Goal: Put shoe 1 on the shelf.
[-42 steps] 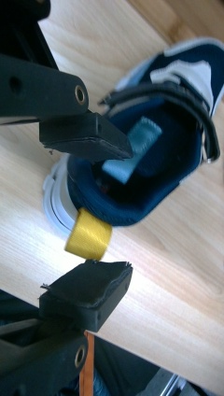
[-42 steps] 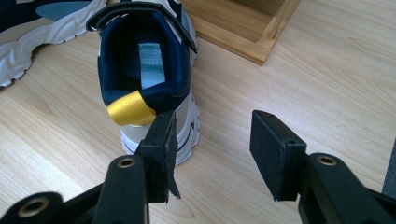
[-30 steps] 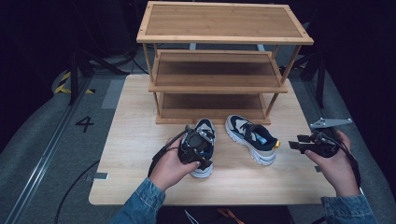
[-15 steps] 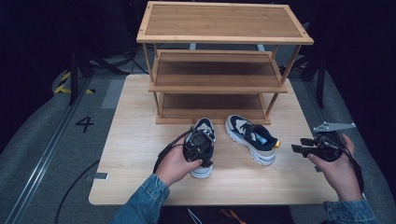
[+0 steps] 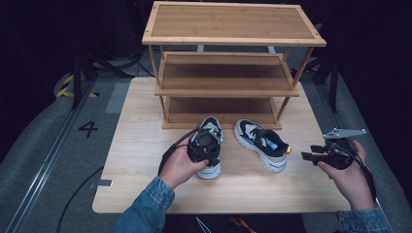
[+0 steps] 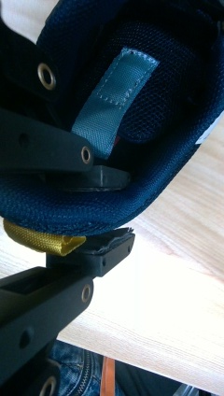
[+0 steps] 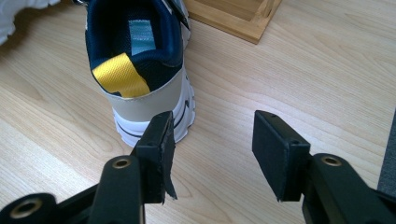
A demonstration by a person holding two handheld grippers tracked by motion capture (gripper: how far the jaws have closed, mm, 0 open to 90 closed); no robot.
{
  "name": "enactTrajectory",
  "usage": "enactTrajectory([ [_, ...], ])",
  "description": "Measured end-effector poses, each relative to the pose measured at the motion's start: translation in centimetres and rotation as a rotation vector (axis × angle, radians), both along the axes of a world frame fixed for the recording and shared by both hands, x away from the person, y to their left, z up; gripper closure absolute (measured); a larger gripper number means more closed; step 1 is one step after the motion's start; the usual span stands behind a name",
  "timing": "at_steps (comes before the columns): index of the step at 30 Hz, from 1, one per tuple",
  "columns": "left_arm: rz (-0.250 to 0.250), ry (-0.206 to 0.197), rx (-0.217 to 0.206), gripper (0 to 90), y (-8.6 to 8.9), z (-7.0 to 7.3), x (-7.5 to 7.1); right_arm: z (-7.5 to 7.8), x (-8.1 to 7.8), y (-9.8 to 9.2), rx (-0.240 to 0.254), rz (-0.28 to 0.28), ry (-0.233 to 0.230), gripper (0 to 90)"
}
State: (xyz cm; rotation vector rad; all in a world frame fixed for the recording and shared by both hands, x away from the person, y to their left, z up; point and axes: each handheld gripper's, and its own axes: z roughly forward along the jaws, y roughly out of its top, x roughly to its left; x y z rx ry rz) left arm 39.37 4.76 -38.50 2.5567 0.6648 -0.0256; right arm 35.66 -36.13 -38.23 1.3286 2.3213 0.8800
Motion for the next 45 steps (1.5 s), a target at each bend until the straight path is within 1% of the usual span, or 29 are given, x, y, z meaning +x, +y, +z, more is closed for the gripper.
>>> enactTrajectory([
  [4,-0.015,-0.035,-0.004,69.6,0.1,0.9,0.6,0.1,-0.3,-0.3,0.001,-0.013,-0.008,49.5],
  [7,-0.015,-0.05,-0.005,69.5,0.1,1.4,1.3,0.2,-0.5,-0.4,0.0,-0.018,-0.016,48.6],
  [9,-0.018,-0.06,-0.003,69.6,0.0,1.7,1.9,0.2,-0.7,-0.5,0.0,-0.02,-0.021,48.5],
  [10,-0.012,-0.065,-0.007,69.6,-0.1,1.7,2.2,0.2,-0.7,-0.6,-0.001,-0.022,-0.02,48.5],
  [11,-0.02,-0.067,-0.002,69.6,-0.2,1.8,2.6,0.2,-0.7,-0.7,0.0,-0.022,-0.02,48.5],
  [16,-0.029,-0.076,-0.016,69.5,-0.4,1.9,4.7,0.2,-0.8,-0.9,0.002,-0.029,-0.024,48.5],
  [17,-0.031,-0.083,-0.008,69.5,-0.5,1.9,5.1,0.2,-0.8,-0.9,0.003,-0.029,-0.027,48.5],
  [18,-0.029,-0.093,0.004,69.4,-0.7,1.9,5.5,0.2,-0.8,-0.8,0.001,-0.026,-0.026,48.5],
  [20,-0.023,-0.103,0.011,69.4,-0.9,1.8,6.3,0.2,-0.8,-0.7,-0.001,-0.023,-0.028,48.5],
  [22,-0.026,-0.094,0.028,69.4,-1.1,1.7,7.3,0.2,-0.8,-0.6,0.0,-0.022,-0.026,48.2],
  [25,-0.006,-0.075,0.018,69.4,-1.2,1.3,8.6,0.2,-0.7,-0.6,-0.001,-0.016,-0.032,48.1],
  [27,-0.006,-0.076,0.028,69.4,-1.3,1.0,9.3,0.2,-0.7,-0.6,-0.002,-0.013,-0.033,48.0],
  [29,0.006,-0.075,0.042,69.4,-1.5,0.7,10.0,0.2,-0.7,-0.7,-0.001,-0.015,-0.034,48.0],
  [30,0.006,-0.075,0.042,69.4,-1.5,0.7,10.0,0.2,-0.7,-0.7,-0.001,-0.015,-0.034,48.0],
  [31,0.006,-0.076,0.052,69.4,-1.5,0.6,10.3,0.2,-0.7,-0.7,0.0,-0.016,-0.035,48.0],
  [35,0.021,-0.09,0.04,69.2,-1.6,-0.3,11.3,0.2,-0.7,-0.8,0.003,-0.018,-0.038,47.9],
  [37,0.03,-0.092,0.045,69.1,-1.6,-0.6,11.7,0.3,-0.7,-0.8,0.005,-0.02,-0.037,47.9],
  [39,0.023,-0.097,0.053,68.9,-1.6,-0.9,12.0,0.3,-0.7,-0.8,0.003,-0.019,-0.038,47.9],
  [41,0.024,-0.093,0.052,68.7,-1.6,-1.0,12.1,0.2,-0.7,-0.8,0.001,-0.017,-0.039,47.9],
  [45,0.024,-0.099,0.055,67.3,-1.7,-1.0,12.2,0.3,-0.7,-0.7,0.006,-0.018,-0.037,47.9],
])
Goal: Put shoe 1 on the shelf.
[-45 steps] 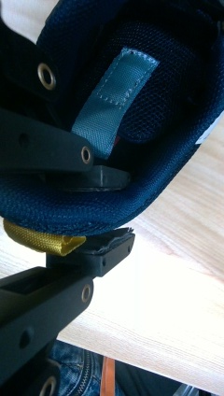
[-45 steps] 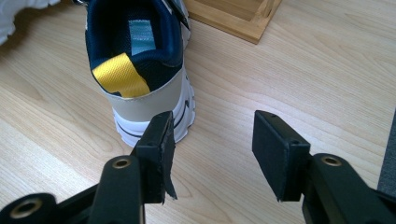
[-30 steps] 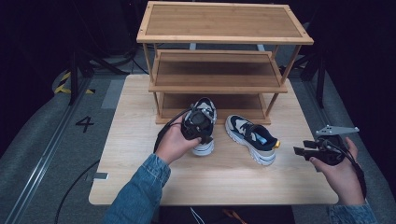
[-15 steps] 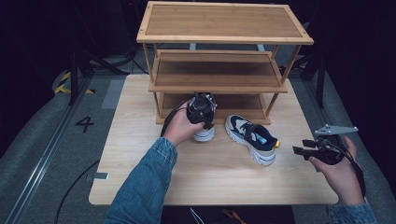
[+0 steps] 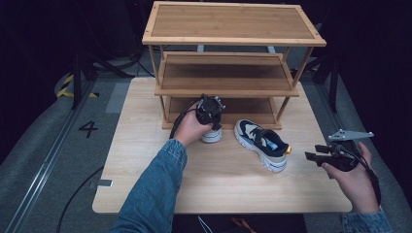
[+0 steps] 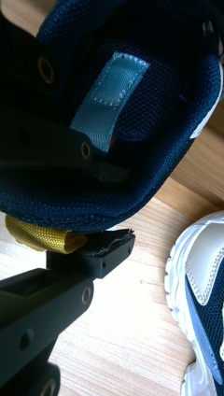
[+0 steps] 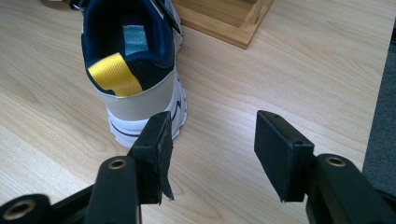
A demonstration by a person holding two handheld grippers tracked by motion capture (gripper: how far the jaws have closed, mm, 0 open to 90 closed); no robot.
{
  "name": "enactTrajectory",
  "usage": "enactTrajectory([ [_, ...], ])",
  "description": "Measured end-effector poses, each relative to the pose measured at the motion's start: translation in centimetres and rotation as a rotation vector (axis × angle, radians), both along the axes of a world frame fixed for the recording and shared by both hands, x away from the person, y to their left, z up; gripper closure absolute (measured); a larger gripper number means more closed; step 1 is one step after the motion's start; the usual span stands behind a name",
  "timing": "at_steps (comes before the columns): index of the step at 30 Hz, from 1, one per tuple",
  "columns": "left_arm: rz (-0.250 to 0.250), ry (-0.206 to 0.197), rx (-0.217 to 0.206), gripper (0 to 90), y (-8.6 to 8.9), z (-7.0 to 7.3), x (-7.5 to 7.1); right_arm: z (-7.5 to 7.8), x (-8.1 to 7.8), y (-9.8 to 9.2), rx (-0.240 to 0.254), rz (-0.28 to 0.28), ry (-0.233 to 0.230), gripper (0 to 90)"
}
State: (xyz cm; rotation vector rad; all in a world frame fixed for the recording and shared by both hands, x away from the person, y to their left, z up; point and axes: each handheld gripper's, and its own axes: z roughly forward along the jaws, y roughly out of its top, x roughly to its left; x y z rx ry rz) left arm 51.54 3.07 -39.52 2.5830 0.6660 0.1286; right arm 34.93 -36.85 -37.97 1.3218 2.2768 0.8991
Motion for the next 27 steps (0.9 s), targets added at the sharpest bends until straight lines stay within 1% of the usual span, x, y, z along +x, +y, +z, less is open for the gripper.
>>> enactTrajectory([
  [1,0.011,-0.003,-0.004,65.9,-0.1,0.1,-0.1,0.0,0.0,0.0,-0.001,0.003,-0.001,47.9],
  [2,0.019,0.002,-0.02,55.8,-0.2,0.0,-0.1,0.0,0.0,0.1,-0.003,0.006,-0.002,47.9],
  [4,0.045,0.013,-0.053,40.6,-0.3,-0.1,-0.2,0.0,0.0,0.1,-0.001,0.008,-0.001,47.5],
  [5,0.051,0.01,-0.051,37.1,-0.3,-0.1,-0.3,0.0,0.1,0.2,-0.002,0.012,0.003,47.4],
  [8,0.064,0.001,-0.045,32.4,-0.4,0.0,-0.5,0.0,0.2,0.3,-0.004,0.015,0.004,47.4],
  [9,0.073,-0.022,-0.045,32.4,-0.4,0.0,-0.7,0.0,0.2,0.4,-0.003,0.017,0.005,47.4],
  [10,0.079,-0.063,-0.059,31.7,-0.3,0.2,-1.0,0.0,0.3,0.4,-0.007,0.022,0.002,47.4],
  [11,0.095,-0.098,-0.081,30.7,-0.3,0.5,-1.3,0.0,0.3,0.5,0.0,0.022,0.003,47.4],
  [12,0.106,-0.115,-0.091,30.2,-0.1,0.9,-1.6,0.0,0.4,0.5,-0.004,0.023,0.002,47.5],
  [13,0.12,-0.137,-0.114,28.7,0.0,1.3,-1.9,0.0,0.4,0.6,0.001,0.023,0.002,47.4],
  [14,0.129,-0.156,-0.131,27.2,0.1,1.7,-2.2,0.0,0.5,0.6,-0.003,0.026,0.002,47.4],
  [15,0.137,-0.169,-0.139,27.5,0.3,2.1,-2.6,-0.1,0.6,0.7,-0.003,0.026,0.004,47.4],
  [16,0.138,-0.181,-0.16,27.3,0.4,2.4,-2.8,-0.1,0.7,0.7,-0.003,0.03,0.003,47.4],
  [18,0.154,-0.203,-0.17,27.0,0.7,3.0,-3.4,-0.1,0.8,0.9,0.001,0.033,0.004,47.5],
  [19,0.162,-0.221,-0.18,27.0,0.9,3.3,-3.8,-0.1,0.9,1.0,-0.007,0.039,0.004,47.4],
  [21,0.176,-0.227,-0.182,26.5,1.3,3.8,-4.5,-0.1,1.0,1.3,-0.004,0.045,0.002,47.4],
  [22,0.171,-0.231,-0.188,26.0,1.5,4.0,-4.9,-0.1,1.1,1.3,-0.007,0.049,0.002,47.4],
  [24,0.172,-0.222,-0.197,26.7,1.9,4.4,-5.9,-0.1,1.2,1.5,-0.004,0.05,0.002,47.5],
  [25,0.164,-0.23,-0.203,27.1,2.1,4.5,-6.3,0.0,1.2,1.6,-0.006,0.052,0.0,47.4],
  [27,0.177,-0.228,-0.204,27.6,2.6,4.7,-7.2,0.0,1.3,1.7,-0.004,0.057,0.001,47.5],
])
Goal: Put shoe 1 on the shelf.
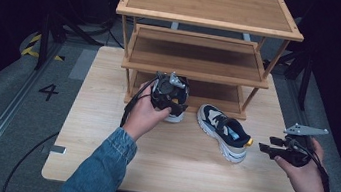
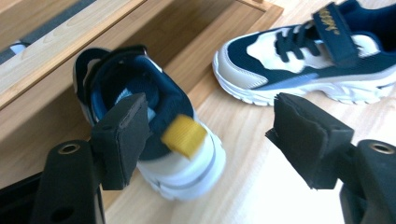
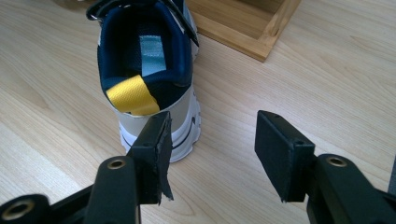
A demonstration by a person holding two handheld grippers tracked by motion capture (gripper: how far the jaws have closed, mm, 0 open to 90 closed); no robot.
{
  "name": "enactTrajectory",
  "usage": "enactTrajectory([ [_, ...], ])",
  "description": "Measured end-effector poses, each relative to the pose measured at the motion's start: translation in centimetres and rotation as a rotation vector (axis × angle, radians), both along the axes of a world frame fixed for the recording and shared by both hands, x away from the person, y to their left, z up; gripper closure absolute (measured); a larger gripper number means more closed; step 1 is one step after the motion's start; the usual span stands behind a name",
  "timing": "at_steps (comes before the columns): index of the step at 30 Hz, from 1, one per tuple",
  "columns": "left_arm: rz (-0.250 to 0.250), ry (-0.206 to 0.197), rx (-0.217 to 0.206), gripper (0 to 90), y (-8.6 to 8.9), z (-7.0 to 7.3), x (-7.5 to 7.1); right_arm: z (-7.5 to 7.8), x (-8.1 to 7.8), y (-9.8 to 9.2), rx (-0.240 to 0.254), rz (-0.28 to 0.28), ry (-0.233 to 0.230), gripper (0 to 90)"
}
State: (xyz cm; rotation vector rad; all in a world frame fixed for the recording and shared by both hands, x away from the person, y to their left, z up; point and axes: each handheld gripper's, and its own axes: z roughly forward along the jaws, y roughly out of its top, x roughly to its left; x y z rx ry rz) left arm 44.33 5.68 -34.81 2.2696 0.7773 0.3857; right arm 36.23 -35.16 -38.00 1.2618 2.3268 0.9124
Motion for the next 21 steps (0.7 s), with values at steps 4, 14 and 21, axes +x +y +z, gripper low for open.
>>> enactTrajectory([
  [4,0.116,0.016,-0.044,34.9,0.7,-0.7,-1.7,0.0,0.0,0.3,-0.013,0.02,-0.009,48.8],
  [14,0.202,0.067,-0.085,60.5,0.7,-3.3,-2.2,0.3,-0.4,0.0,-0.006,0.004,-0.02,50.1],
  [21,0.217,0.094,-0.101,77.8,0.6,-4.9,-1.6,0.6,-0.9,-0.4,0.001,-0.012,-0.029,50.0],
])
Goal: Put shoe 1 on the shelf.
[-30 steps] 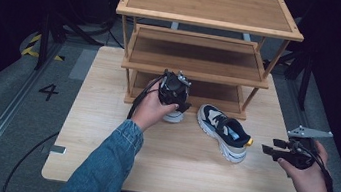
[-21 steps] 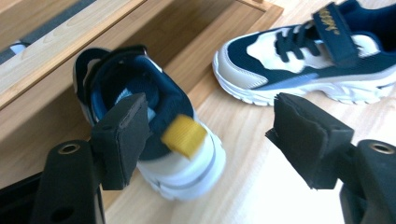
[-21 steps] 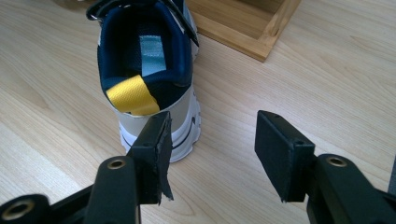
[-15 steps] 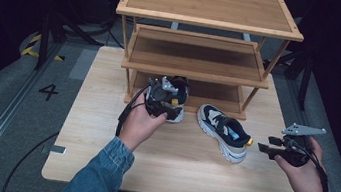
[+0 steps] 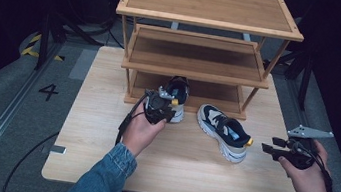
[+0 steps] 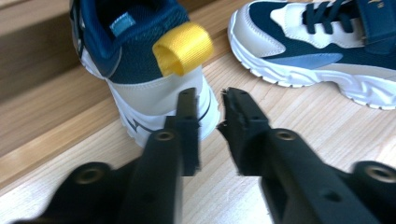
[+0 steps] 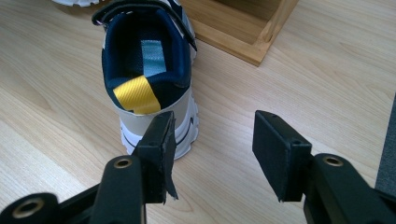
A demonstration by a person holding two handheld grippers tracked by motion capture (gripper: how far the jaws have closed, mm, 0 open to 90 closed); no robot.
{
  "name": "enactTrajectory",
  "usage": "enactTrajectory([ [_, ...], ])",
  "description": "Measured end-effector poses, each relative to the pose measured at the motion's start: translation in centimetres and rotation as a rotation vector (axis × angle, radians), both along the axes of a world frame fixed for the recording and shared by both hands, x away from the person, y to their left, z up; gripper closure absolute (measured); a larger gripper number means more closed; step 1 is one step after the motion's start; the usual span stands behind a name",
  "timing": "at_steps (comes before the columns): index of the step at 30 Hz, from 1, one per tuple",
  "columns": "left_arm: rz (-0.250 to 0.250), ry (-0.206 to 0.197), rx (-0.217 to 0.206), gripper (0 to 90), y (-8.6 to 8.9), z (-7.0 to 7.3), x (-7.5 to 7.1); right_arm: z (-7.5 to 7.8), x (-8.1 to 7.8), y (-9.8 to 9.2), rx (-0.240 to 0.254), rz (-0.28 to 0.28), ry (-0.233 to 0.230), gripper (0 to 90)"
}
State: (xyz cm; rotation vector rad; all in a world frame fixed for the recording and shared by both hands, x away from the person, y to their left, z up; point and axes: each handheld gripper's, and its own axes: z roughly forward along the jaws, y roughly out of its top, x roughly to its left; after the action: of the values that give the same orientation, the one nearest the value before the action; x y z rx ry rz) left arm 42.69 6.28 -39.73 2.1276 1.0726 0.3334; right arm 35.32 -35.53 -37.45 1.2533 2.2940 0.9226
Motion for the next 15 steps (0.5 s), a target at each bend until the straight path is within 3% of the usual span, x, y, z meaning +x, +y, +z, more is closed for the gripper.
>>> enactTrajectory([
  [9,0.016,0.014,0.001,81.3,-0.3,-1.7,1.4,-0.1,-0.4,-0.3,-0.01,-0.01,-0.015,49.8],
  [13,-0.005,0.044,-0.041,81.7,-0.6,-2.2,2.0,-0.1,-1.0,-1.0,-0.006,-0.036,-0.022,49.6],
  [15,-0.005,0.026,-0.025,81.4,-0.7,-2.2,2.3,0.0,-1.3,-1.2,-0.01,-0.04,-0.033,49.6],
])
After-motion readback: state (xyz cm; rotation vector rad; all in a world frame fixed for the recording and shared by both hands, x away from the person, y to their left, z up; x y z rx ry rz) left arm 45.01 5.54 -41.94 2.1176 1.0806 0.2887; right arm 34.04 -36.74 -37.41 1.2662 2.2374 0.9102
